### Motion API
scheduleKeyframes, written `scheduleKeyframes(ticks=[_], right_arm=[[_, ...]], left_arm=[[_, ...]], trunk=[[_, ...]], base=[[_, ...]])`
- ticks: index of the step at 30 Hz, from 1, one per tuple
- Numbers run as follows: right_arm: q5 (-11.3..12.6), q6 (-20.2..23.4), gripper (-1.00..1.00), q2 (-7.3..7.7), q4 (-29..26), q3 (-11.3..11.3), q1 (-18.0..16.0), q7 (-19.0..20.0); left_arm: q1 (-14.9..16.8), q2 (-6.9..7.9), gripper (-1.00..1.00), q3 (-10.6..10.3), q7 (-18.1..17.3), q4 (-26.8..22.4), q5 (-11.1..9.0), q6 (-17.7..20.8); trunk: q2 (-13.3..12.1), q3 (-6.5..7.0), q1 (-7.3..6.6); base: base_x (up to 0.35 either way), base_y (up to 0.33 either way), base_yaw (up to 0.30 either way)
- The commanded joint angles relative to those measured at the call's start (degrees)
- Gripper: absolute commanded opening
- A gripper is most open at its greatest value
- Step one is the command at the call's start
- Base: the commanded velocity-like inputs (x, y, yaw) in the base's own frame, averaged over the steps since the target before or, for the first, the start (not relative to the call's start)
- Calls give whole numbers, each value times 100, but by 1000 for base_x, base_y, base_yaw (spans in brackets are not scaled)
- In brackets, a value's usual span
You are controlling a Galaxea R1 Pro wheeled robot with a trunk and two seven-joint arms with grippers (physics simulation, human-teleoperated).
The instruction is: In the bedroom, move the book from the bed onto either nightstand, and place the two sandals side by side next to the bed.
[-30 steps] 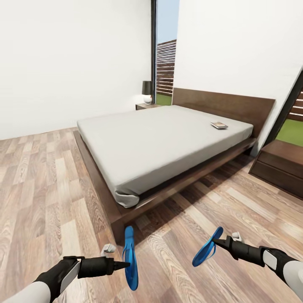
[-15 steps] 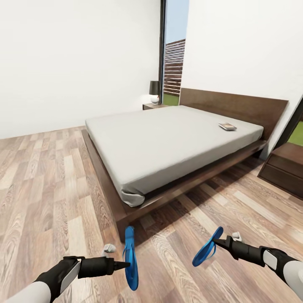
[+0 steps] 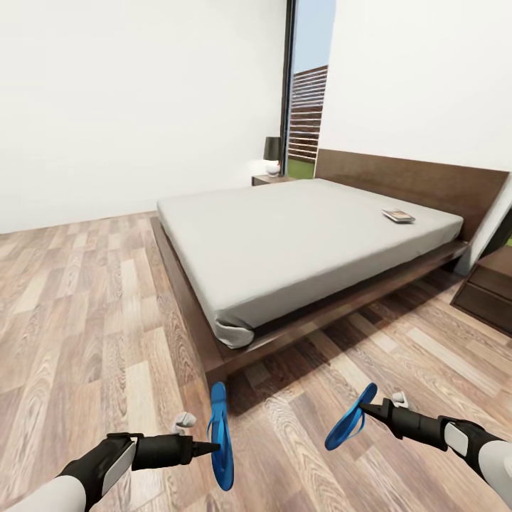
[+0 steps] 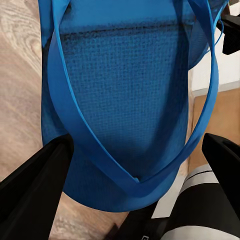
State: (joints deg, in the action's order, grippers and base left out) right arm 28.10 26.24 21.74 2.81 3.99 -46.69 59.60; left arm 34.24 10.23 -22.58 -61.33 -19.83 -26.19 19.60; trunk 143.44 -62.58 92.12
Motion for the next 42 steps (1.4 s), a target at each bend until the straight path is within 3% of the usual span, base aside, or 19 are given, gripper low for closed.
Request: scheduleKeyframes(ticks=[1, 14, 42], right_arm=[[73, 56, -100, 3, 18, 40, -9, 43], [73, 56, -100, 2, 18, 46, -10, 43], [73, 56, -100, 2, 18, 40, -8, 43]], left_arm=[[4, 5, -100, -36, -2, -3, -59, 57], [4, 5, -100, -36, 7, 3, -61, 53], [4, -4, -100, -37, 29, 5, -62, 53]], trunk=[[2, -5, -1], [2, -5, -1], [2, -5, -1]], base=[[0, 0, 64], [0, 0, 37], [0, -21, 155]])
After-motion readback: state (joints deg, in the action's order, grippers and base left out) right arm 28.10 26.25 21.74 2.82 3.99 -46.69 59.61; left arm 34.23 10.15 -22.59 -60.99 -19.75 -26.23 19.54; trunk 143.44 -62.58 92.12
